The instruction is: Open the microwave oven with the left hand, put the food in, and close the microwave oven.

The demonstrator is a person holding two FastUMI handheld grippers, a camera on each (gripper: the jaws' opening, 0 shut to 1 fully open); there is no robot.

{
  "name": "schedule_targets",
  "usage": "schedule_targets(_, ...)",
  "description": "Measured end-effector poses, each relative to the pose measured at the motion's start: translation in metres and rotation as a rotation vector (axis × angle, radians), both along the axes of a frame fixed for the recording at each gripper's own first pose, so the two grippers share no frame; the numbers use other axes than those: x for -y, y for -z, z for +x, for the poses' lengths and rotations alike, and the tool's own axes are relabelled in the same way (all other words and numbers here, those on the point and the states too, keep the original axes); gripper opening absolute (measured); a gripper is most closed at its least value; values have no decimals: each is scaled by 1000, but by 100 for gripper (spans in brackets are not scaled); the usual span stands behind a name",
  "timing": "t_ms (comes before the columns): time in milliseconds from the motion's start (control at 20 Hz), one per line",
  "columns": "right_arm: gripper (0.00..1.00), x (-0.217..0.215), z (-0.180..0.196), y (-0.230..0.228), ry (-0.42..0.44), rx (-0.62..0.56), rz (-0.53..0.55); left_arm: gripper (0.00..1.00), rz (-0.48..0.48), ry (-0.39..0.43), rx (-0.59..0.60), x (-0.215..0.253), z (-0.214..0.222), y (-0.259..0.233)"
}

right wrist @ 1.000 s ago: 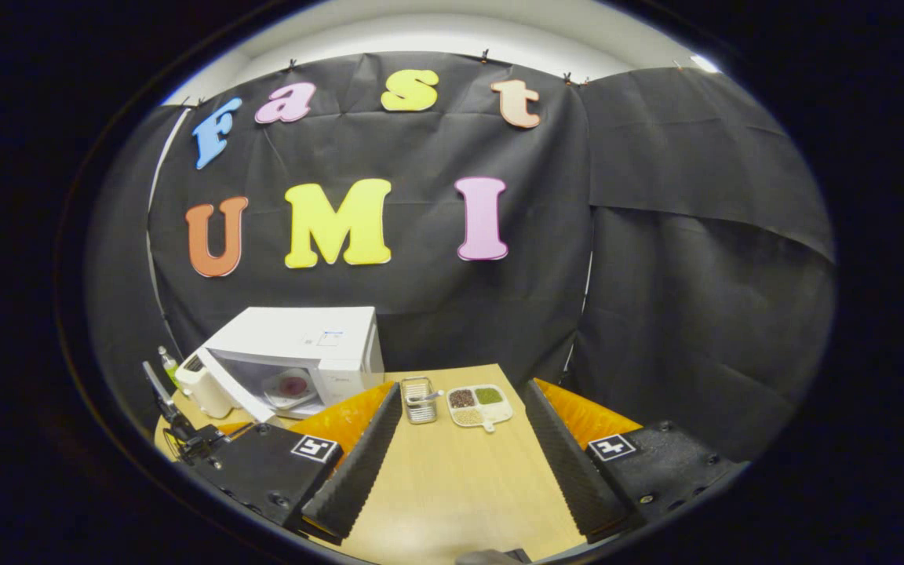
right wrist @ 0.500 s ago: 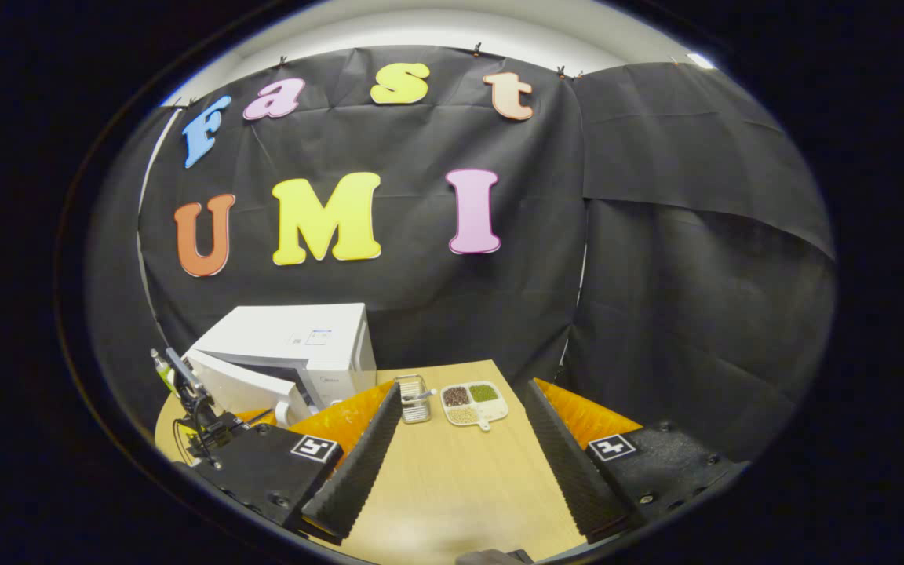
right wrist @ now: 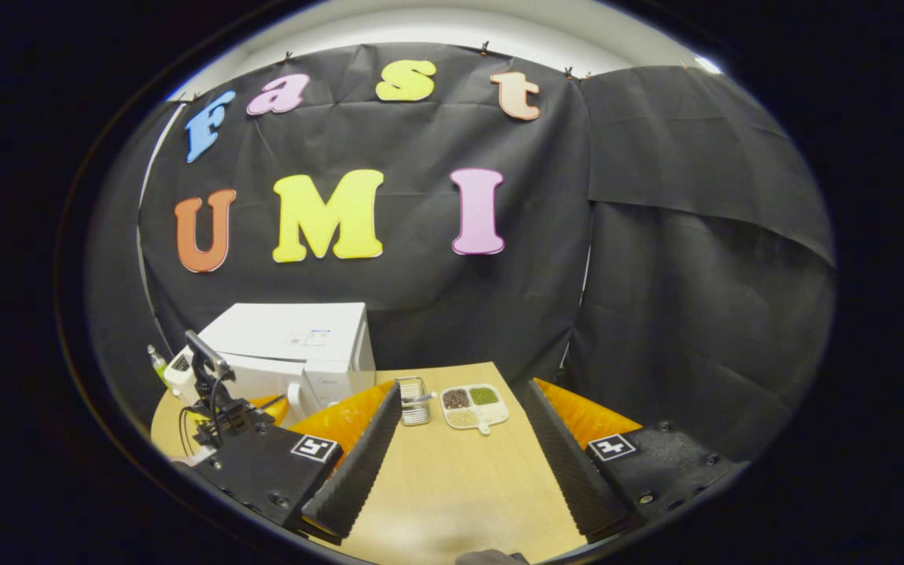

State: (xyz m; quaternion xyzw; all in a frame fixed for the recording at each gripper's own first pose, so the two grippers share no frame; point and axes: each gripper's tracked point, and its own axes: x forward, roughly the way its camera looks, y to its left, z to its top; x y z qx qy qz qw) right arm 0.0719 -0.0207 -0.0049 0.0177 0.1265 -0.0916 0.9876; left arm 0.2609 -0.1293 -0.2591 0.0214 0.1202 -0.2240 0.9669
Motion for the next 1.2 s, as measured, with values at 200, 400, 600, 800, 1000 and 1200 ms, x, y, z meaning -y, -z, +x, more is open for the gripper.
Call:
schedule_targets(200, 100, 5, -1, 2, 10, -7, 1, 0, 7, 1, 5, 1, 1, 0)
schedule_targets(400, 100, 9, -3, 2, 22, -7, 1, 0, -3, -1, -7, 7, 3, 1)
schedule_targets(600, 92, 7, -6, 0, 17, 0, -2, 0, -37, -53, -64, 8, 11, 3)
schedule_targets(800, 100, 1, -11, 1, 4, 7, -9, 0, 1, -101, -66, -10, 7, 6)
schedule_targets(1000, 100, -5, -14, 8, -9, -1, 8, 51, 113, -115, -132, -40, -25, 45)
schedule_targets(1200, 92, -18, -16, 18, -41, -10, -3, 95, 138, -162, -181, -72, -82, 60)
